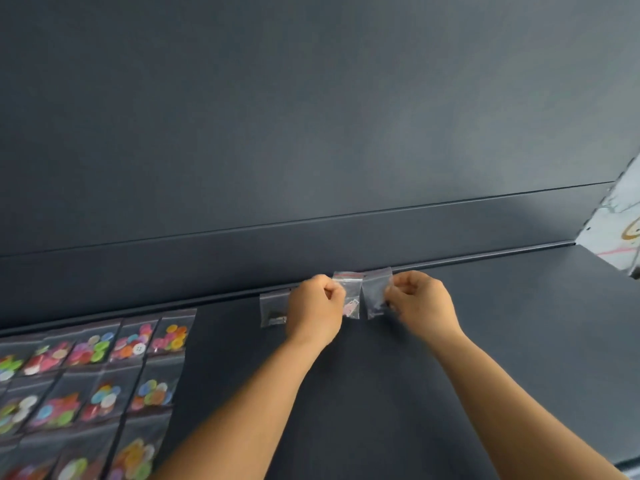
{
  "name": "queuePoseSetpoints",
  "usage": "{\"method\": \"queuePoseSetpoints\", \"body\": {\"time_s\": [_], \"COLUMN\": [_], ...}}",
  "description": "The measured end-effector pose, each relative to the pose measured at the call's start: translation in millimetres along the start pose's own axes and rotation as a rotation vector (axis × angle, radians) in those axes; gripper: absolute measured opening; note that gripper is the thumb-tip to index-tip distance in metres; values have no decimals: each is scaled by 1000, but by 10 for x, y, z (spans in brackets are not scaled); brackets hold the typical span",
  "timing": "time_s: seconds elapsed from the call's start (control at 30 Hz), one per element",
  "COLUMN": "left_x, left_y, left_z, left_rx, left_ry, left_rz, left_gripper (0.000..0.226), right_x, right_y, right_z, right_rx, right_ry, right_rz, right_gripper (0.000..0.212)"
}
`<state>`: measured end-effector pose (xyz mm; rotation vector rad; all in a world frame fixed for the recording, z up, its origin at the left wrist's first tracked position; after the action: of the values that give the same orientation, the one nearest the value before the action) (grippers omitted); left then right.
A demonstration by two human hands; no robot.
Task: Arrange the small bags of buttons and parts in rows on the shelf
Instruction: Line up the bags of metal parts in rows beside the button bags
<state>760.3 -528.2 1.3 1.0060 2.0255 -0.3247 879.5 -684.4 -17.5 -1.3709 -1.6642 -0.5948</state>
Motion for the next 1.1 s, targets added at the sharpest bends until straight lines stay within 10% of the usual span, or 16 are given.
{"method": "queuePoseSetpoints", "body": {"time_s": [0.33,0.53,1.1], "left_x": [-114,-219,-166], "left_y": [6,-265,-246], "left_z": [51,331,372], "left_rx": [-63,113,147], "left_ry": [443,591,625], "left_rz": [117,463,442], "left_gripper": [48,40,35], "right_x": [119,218,268], "right_y": [75,-124,-27], "right_z": [67,243,389], "right_rx": [31,137,112], "right_ry": [-373,-550,-478], "right_rz": [-230,-481,-454], "right_gripper": [43,19,19]}}
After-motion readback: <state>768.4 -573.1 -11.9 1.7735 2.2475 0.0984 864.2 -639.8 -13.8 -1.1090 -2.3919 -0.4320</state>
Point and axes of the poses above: each hand's wrist, its own y-axis towards the middle knuckle, its own z-axis out of the palm, x = y × z, the point moved 9 cm from there along y, towards the middle knuckle, and after that the axes turned 7 degrees about z, right-handed, at the moved point
